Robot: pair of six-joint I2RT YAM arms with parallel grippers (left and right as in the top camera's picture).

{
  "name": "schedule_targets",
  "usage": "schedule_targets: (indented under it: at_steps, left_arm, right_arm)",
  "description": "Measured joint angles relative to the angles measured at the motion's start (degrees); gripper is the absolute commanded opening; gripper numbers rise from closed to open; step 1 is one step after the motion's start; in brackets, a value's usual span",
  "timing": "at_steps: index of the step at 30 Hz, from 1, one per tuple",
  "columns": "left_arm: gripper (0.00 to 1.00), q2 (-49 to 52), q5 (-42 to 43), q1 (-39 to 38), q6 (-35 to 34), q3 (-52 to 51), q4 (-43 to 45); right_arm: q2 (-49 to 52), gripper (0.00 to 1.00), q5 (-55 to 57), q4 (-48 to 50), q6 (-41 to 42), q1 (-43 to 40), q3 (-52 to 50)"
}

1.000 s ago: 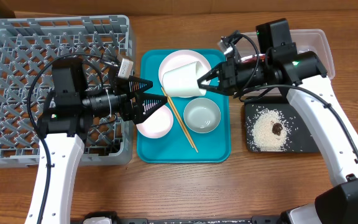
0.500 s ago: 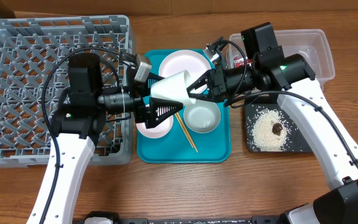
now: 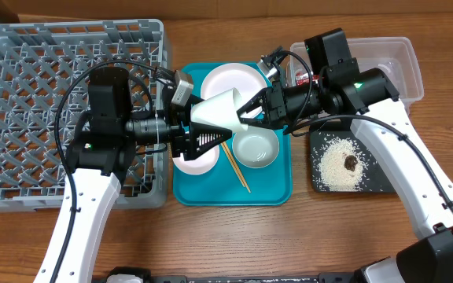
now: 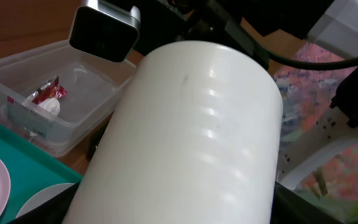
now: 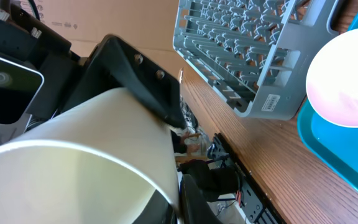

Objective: Sort waste into correct bins and load items into the dishwasher
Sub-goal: 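Hand the white cup from the right gripper to the left gripper, then place the white cup into the dish rack with the left gripper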

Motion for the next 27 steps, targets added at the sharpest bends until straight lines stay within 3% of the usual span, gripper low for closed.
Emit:
schedule_targets:
  at_steps: [5,10,17,20,23,27]
  left_arm:
    - [0.61,0.0,0.2,0.0,0.4,0.0,-0.1]
    - [0.57,0.0,0.0,0.0,0.4,0.0,-0.1]
    - [0.59,0.0,-3.0,0.0,0.4,0.0,-1.4]
    - [0.59,0.0,-5.5,0.0,0.5,0.0,-3.0]
    - [0.58,0.0,-8.5,-0.1,0.5,0.0,-4.0]
    - [0.58,0.0,-13.5,0.0,1.0,0.0,-6.6]
  right_arm:
    - [0.0,0.05,-0.4,0.0,0.0,-0.1,0.0]
    - [0.0,0.06,-0.4,0.0,0.0,-0.2,0.0]
    - [0.0,0.24,0.5,0.0,-0.1,-0.1,0.0]
    - [0.1,0.26,2.1,0.0,-0.1,-0.1,0.0]
    - [0.2,0.4,4.7,-0.1,0.2,-0.1,0.0]
    - [0.2,0.44,11.1,-1.5,0.5,-0.3,0.0]
